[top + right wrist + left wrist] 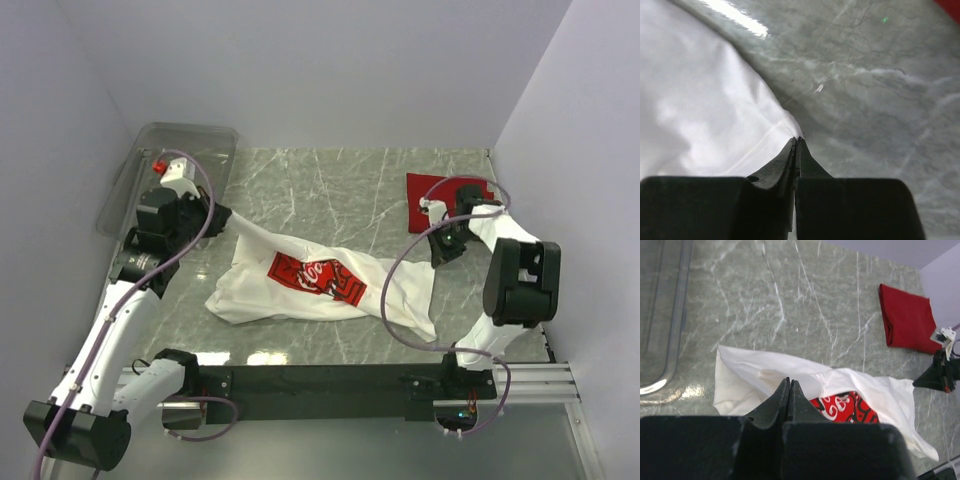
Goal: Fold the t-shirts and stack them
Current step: Flatten the tshirt out
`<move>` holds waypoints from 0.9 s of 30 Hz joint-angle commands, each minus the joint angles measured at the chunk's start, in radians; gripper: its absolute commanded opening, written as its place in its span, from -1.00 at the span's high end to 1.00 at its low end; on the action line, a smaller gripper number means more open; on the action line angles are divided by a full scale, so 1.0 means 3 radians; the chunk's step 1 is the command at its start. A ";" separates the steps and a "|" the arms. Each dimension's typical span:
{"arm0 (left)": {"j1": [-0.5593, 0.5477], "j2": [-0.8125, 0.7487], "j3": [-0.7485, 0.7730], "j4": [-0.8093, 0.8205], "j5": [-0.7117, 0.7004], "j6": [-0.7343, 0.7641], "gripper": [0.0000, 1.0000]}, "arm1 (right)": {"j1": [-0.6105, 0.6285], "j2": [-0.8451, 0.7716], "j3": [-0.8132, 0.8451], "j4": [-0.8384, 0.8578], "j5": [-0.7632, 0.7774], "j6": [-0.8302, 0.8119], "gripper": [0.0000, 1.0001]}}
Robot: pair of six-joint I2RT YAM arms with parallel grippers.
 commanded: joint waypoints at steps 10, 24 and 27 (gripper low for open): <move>0.0006 0.0151 0.1484 0.0342 -0.0797 0.0042 0.99 | -0.0056 -0.1570 0.1624 -0.0722 -0.0394 -0.0175 1.00; 0.0006 0.0202 0.3151 0.0934 -0.1356 0.0124 0.99 | -0.0215 -0.2246 0.3556 0.0136 0.0306 0.0658 1.00; 0.0001 0.0223 0.3418 0.1042 -0.1396 0.0175 0.99 | -0.0215 -0.2266 0.3824 0.0295 0.0465 0.0776 1.00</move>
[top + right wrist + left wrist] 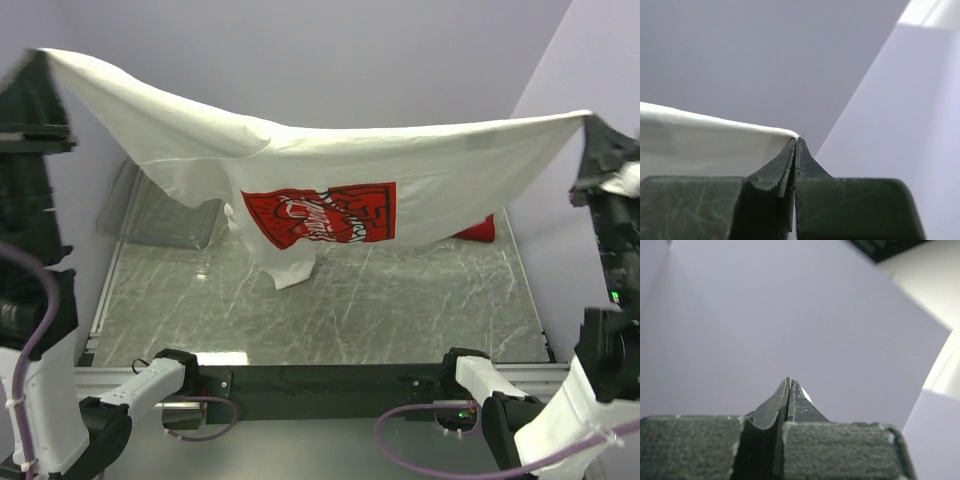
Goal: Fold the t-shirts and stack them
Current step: Flatten the tshirt out
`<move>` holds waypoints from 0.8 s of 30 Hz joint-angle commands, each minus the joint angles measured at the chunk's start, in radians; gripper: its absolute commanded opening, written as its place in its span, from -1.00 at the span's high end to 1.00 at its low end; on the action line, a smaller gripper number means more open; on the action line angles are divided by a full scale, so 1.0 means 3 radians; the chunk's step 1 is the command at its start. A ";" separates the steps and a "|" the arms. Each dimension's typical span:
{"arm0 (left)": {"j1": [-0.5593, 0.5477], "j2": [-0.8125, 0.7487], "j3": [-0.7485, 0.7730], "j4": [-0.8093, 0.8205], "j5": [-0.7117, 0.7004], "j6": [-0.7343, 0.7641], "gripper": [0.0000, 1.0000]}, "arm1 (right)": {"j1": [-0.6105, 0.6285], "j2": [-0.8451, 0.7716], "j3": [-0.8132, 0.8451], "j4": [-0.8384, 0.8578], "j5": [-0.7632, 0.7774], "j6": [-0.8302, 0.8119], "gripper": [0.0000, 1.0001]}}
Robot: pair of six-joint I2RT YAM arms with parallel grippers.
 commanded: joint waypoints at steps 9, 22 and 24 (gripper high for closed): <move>0.0006 0.0203 0.0848 0.0533 -0.0161 0.0174 0.99 | -0.0024 -0.0054 0.0466 0.0586 0.0642 0.0234 1.00; 0.0006 0.0755 -0.0128 0.0533 0.0171 -0.0061 0.99 | -0.0024 -0.0120 -0.1383 0.0898 0.0167 0.0121 1.00; 0.0006 0.0883 -0.0429 0.0661 0.0278 -0.0096 0.99 | -0.0024 -0.0126 -0.1976 0.1107 -0.0057 0.0141 1.00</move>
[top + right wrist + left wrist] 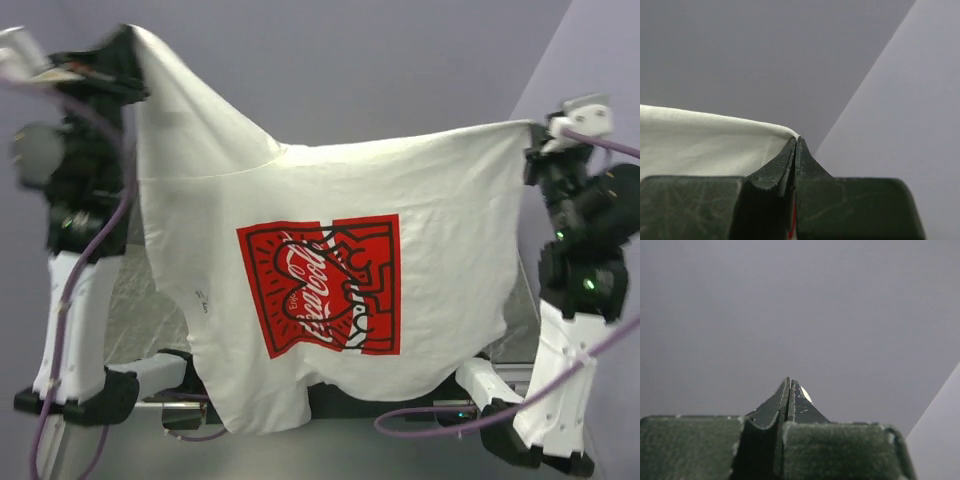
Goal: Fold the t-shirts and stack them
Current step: Flatten the tshirt out
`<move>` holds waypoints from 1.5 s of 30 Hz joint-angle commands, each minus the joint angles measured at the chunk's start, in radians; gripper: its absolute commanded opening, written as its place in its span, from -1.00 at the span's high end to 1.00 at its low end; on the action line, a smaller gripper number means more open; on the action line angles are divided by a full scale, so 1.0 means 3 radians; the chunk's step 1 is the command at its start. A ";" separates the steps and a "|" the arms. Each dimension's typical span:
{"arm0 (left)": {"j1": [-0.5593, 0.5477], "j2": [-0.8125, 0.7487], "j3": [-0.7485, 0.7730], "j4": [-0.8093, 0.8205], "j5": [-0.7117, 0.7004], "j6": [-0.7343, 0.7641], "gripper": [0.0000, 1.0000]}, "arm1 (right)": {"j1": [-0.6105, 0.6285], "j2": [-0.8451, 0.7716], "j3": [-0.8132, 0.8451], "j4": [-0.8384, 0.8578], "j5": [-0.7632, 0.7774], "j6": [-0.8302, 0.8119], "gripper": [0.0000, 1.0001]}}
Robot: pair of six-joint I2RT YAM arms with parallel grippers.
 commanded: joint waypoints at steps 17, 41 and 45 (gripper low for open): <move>0.0037 0.2926 0.0055 -0.0049 0.0252 0.0017 0.99 | 0.0541 0.2222 -0.1413 0.1202 0.0211 0.0069 1.00; 0.0246 0.3034 0.0272 0.0166 0.0532 -0.0198 0.99 | 0.0454 0.2371 -0.0743 0.1110 0.0278 0.0213 1.00; 0.0246 0.3121 0.0460 0.0166 0.0681 -0.0249 0.99 | 0.0418 0.2432 -0.0671 0.1120 0.0334 0.0218 1.00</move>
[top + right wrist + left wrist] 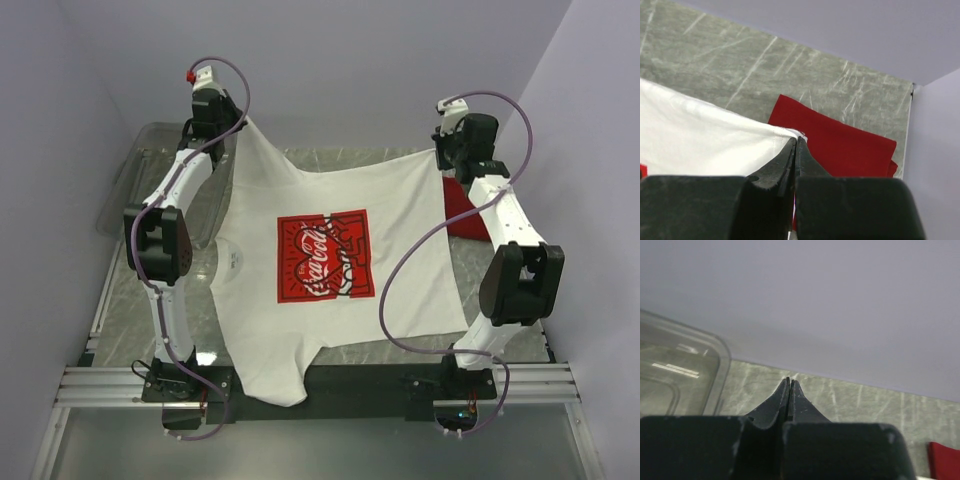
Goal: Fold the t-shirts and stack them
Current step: Flatten the tshirt out, then fold the tshirt
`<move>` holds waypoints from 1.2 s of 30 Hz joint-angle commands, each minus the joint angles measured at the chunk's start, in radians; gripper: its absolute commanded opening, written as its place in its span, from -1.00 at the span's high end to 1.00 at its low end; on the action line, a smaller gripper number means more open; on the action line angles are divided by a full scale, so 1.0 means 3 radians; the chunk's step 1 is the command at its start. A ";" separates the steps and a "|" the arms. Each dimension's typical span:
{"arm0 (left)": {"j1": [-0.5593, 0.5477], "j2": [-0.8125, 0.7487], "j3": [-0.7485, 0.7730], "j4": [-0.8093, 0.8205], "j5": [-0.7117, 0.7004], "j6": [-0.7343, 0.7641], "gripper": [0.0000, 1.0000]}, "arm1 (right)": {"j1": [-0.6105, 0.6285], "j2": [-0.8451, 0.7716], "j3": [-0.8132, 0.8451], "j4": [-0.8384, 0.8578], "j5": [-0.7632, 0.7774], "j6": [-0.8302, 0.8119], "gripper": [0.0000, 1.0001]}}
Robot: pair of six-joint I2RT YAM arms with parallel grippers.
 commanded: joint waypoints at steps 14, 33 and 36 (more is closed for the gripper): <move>0.0012 0.0019 0.0203 0.0310 0.0501 0.0034 0.99 | -0.0171 0.0132 0.0142 0.0005 -0.0145 0.0105 1.00; 0.0099 -0.0549 -0.0835 0.0893 0.1242 0.0376 0.99 | -0.0309 -0.0012 -0.0201 -0.0149 -0.0795 -0.0125 1.00; 0.0115 -0.0671 -0.1019 0.0964 0.1314 0.0412 0.99 | -0.0324 -0.0047 -0.0267 -0.0133 -0.0851 -0.0151 1.00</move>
